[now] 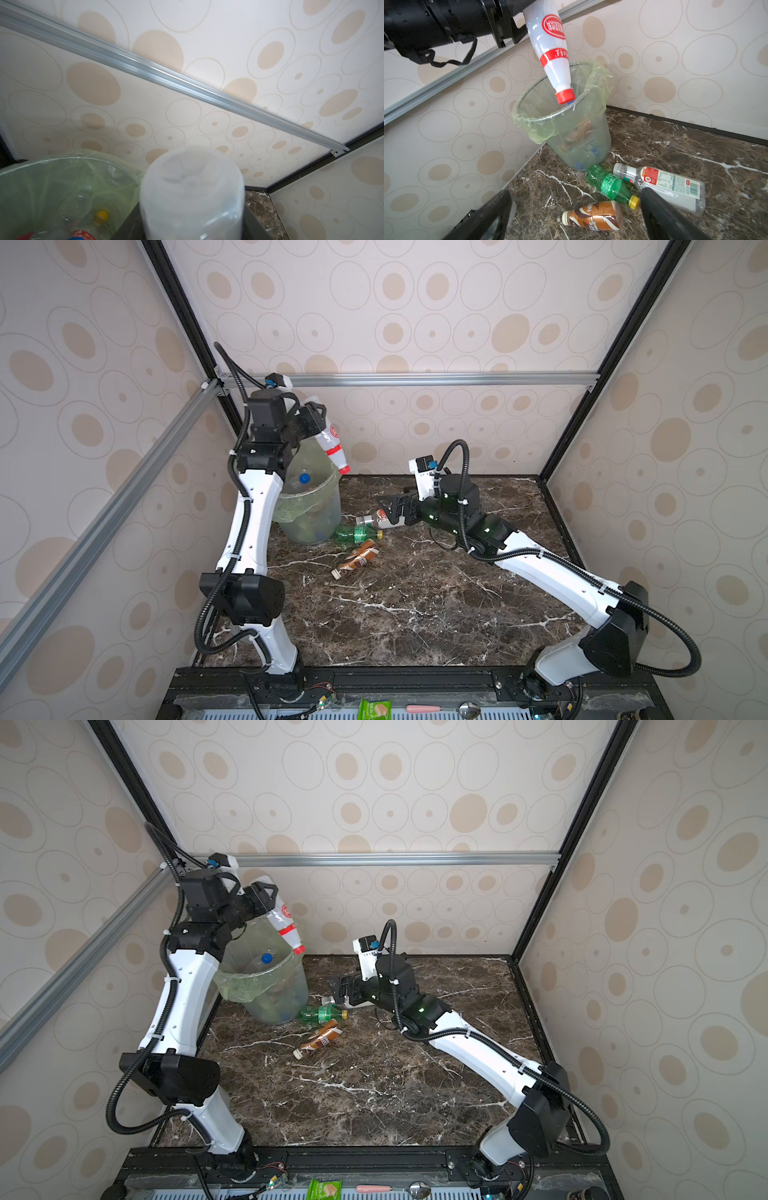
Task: Throw the plastic bottles in the bin
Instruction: Throw the plastic bottle into the trash bin.
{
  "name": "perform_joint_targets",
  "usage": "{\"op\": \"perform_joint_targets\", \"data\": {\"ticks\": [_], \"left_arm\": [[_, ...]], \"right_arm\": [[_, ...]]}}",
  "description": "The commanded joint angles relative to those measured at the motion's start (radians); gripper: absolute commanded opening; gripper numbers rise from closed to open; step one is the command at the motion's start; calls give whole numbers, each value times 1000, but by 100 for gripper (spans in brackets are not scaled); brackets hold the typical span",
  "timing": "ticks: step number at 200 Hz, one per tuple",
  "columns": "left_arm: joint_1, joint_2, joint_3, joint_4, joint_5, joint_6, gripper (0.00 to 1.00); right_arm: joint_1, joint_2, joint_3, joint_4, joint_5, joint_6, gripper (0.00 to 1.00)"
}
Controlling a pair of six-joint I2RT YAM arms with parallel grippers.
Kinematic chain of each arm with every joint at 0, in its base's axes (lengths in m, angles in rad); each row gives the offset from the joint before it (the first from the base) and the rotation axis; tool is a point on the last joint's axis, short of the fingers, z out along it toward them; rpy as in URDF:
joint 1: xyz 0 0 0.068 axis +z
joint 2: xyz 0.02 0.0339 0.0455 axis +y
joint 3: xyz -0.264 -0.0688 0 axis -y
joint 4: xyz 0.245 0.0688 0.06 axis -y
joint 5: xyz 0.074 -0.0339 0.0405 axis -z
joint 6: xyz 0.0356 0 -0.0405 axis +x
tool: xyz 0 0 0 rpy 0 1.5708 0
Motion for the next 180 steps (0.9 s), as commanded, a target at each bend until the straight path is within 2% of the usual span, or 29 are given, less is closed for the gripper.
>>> {"op": "perform_joint_targets", "data": {"ticks": [1, 24, 70, 108, 145, 162, 180], "left_arm": [[57, -64, 57, -2, -15, -12, 53], [94, -110, 47, 17, -45, 4, 53], [102, -209, -40, 94, -105, 45, 53], [105, -221, -108, 123, -124, 61, 53], [107, -178, -214, 137, -143, 68, 54], [106, -118, -233, 90, -144, 79, 60], [106, -20, -161, -25, -176, 110, 77]], "right_arm": [[15, 19, 43, 16, -15, -24, 99], [21, 22, 47, 27, -16, -33, 100], [24, 27, 49, 34, -23, -42, 99], [24, 14, 42, 34, -22, -54, 99], [24, 9, 42, 17, -14, -62, 99], [23, 6, 33, 18, -13, -61, 99], [24, 2, 26, 14, -11, -60, 99]]}}
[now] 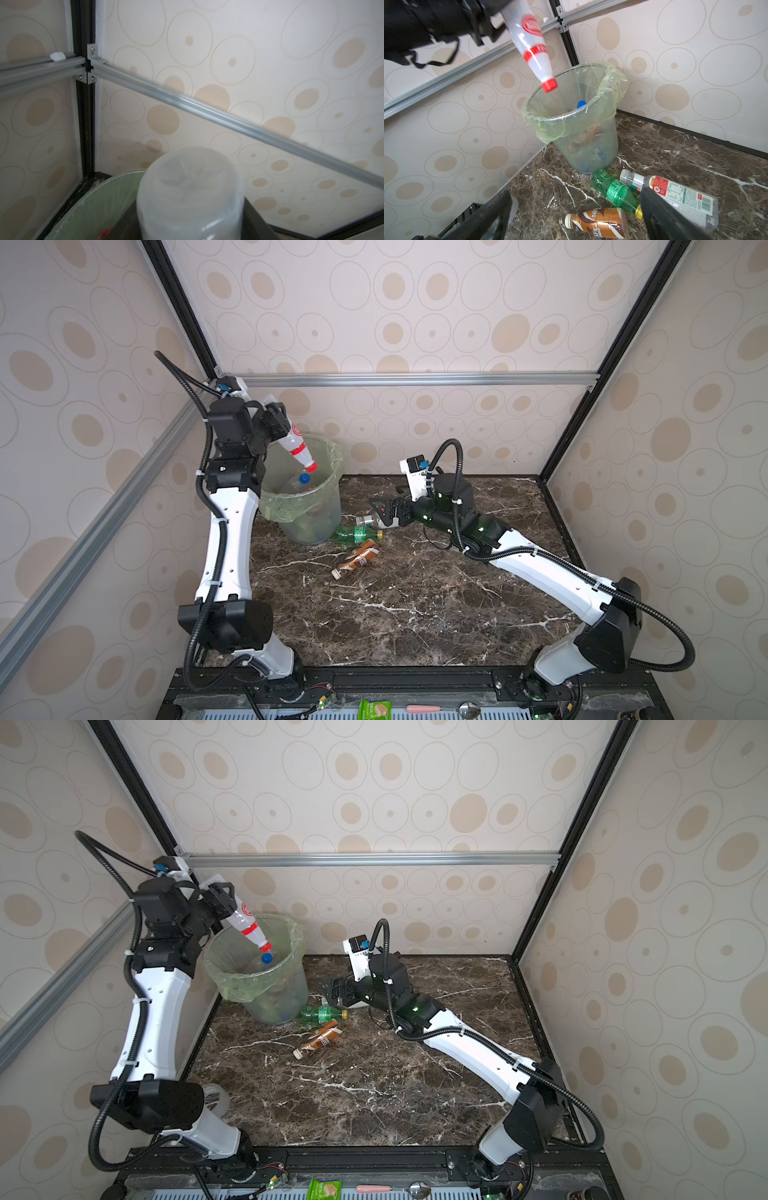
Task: Throw the plastic bottles in the bin
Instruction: Throw the plastic bottle into the trash bin, then rotate the plastic bottle at the center of the table.
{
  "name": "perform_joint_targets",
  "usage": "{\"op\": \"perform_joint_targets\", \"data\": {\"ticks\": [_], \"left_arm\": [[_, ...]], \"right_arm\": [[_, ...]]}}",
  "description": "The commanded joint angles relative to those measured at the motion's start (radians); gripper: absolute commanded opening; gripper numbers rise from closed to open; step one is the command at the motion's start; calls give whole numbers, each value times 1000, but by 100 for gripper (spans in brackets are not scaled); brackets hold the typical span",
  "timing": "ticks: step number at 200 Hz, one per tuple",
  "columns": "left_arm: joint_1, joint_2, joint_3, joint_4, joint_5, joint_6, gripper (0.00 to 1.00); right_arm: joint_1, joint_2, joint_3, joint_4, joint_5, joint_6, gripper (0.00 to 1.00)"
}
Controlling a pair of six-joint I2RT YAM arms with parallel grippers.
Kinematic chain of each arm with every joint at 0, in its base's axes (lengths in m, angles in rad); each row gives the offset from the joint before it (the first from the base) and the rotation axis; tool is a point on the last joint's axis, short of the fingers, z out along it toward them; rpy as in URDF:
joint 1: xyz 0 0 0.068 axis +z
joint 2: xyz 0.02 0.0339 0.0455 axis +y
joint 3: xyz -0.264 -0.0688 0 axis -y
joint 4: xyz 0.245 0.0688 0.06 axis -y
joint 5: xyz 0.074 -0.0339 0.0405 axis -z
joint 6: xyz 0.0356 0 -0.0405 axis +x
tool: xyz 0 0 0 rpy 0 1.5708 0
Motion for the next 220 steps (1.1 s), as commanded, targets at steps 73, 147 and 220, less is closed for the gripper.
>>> {"op": "perform_joint_targets", "data": {"ticks": [73, 147, 220], "left_arm": [[-32, 51, 90, -158, 26, 27, 99], [-250, -58, -66, -24, 15, 28, 99], [-428, -14, -148, -5, -31, 55, 99]], "right_arm": [[6, -9, -14, 10, 6, -9, 99], [4, -46, -78, -20, 98, -3, 99], [-117, -136, -267, -92, 149, 72, 100]]}}
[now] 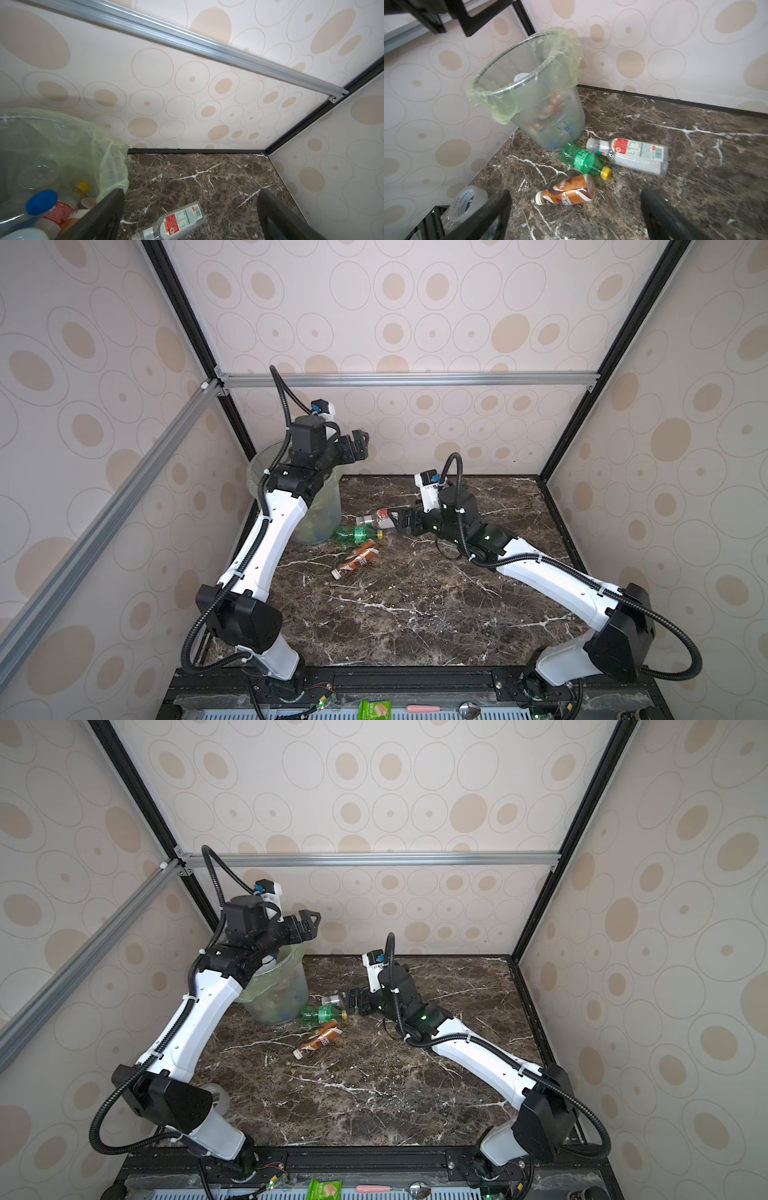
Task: Throw the plastic bottles in the bin
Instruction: Rotate the plastic bottle at the center of the table.
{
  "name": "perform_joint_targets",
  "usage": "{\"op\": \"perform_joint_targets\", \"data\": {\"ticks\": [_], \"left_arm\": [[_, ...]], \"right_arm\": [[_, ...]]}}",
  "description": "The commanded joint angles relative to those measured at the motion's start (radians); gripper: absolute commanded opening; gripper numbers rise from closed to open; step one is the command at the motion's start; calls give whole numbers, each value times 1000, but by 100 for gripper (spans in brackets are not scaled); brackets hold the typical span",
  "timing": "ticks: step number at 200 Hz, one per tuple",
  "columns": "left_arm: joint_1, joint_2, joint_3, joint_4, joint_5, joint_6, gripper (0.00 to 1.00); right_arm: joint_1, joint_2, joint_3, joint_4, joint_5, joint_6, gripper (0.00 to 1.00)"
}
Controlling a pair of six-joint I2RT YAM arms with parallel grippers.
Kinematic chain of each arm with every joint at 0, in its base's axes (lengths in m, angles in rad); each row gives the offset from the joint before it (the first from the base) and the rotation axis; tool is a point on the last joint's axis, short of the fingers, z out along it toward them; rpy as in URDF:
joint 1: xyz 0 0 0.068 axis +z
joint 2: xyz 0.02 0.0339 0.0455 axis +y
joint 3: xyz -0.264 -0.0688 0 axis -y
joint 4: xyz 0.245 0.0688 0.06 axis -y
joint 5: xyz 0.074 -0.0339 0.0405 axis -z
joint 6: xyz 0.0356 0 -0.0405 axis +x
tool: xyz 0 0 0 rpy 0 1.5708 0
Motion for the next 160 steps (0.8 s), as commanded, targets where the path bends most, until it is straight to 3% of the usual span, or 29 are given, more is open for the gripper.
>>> {"op": "perform_joint_targets", "data": {"ticks": [1, 92, 160], "left_arm": [[-44, 11, -14, 22, -29, 22, 99], [-245, 70, -176, -22, -177, 114, 99], [-264, 26, -438, -89, -308, 116, 99]], "right_arm": [[-45, -51, -73, -36, 26, 37, 100], [-190, -212, -299, -92, 1, 43, 100], [-204, -209, -375, -88, -55, 45, 100]]}}
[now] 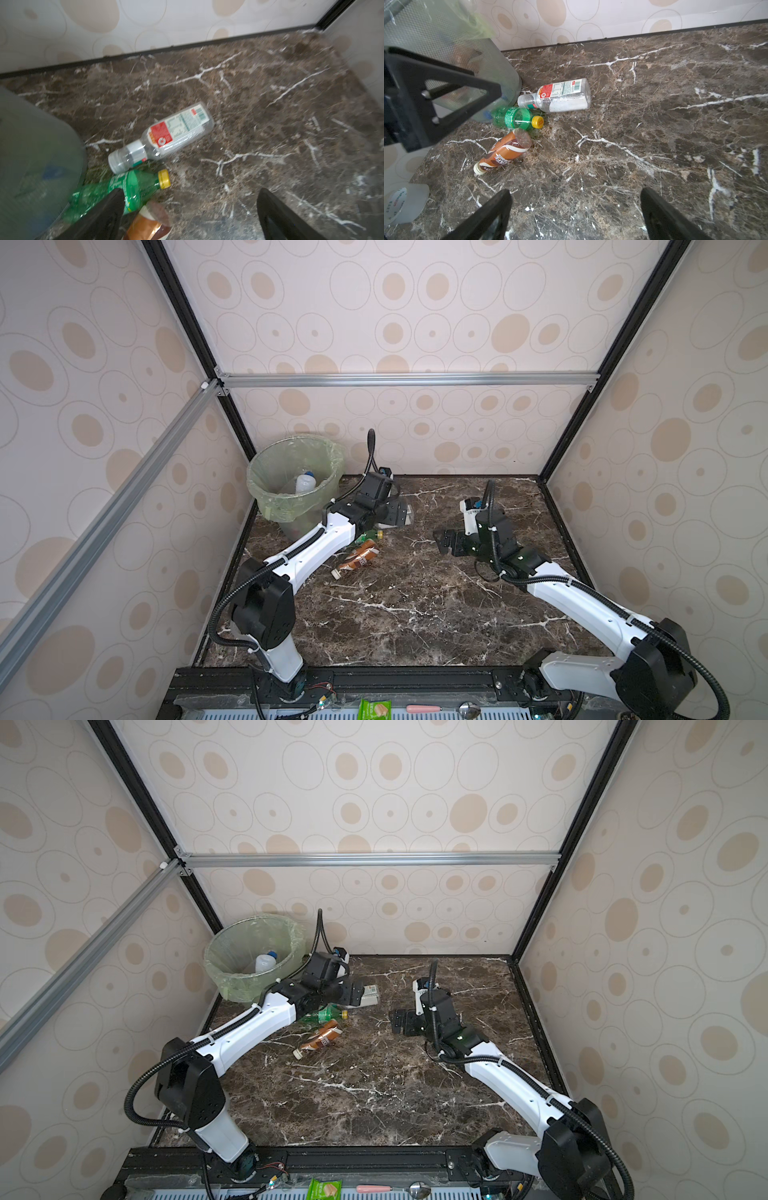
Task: Throw the plastic bottles in the bin
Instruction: Rotate the plastic bottle at the center of the table.
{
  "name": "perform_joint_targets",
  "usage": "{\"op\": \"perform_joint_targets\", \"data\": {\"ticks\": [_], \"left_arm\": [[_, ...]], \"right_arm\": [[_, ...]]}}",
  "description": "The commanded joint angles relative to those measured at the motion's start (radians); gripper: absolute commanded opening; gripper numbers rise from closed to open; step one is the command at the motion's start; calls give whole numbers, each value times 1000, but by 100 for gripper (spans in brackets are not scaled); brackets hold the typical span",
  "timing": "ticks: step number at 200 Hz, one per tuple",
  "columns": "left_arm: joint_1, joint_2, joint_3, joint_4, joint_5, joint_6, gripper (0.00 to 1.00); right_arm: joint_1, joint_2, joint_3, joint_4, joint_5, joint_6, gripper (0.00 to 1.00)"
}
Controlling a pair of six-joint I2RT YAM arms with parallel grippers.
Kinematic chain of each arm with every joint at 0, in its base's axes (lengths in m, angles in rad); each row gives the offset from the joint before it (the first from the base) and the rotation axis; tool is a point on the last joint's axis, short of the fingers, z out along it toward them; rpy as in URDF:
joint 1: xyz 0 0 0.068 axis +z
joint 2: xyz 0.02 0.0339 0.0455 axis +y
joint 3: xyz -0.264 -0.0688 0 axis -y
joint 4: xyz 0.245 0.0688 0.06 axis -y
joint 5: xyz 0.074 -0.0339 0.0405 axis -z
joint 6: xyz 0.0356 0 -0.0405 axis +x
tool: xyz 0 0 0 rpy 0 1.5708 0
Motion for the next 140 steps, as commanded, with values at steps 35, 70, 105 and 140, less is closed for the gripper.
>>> {"op": "perform_joint_targets", "data": {"ticks": [35, 70, 105, 140], "left_arm": [[2, -71, -189, -55, -68, -20, 99], [4, -99, -301, -19, -55, -55, 99], [3, -73, -343, 14, -12, -71, 99], [5, -20, -329, 31, 8, -71, 99]], "right_arm": [[-4, 23, -38, 17, -53, 14, 100], [-4, 38, -51, 18, -76, 17, 100], [-4, 31, -57, 9, -81, 16, 100], [-4, 10, -69, 8, -71, 15, 100]]}}
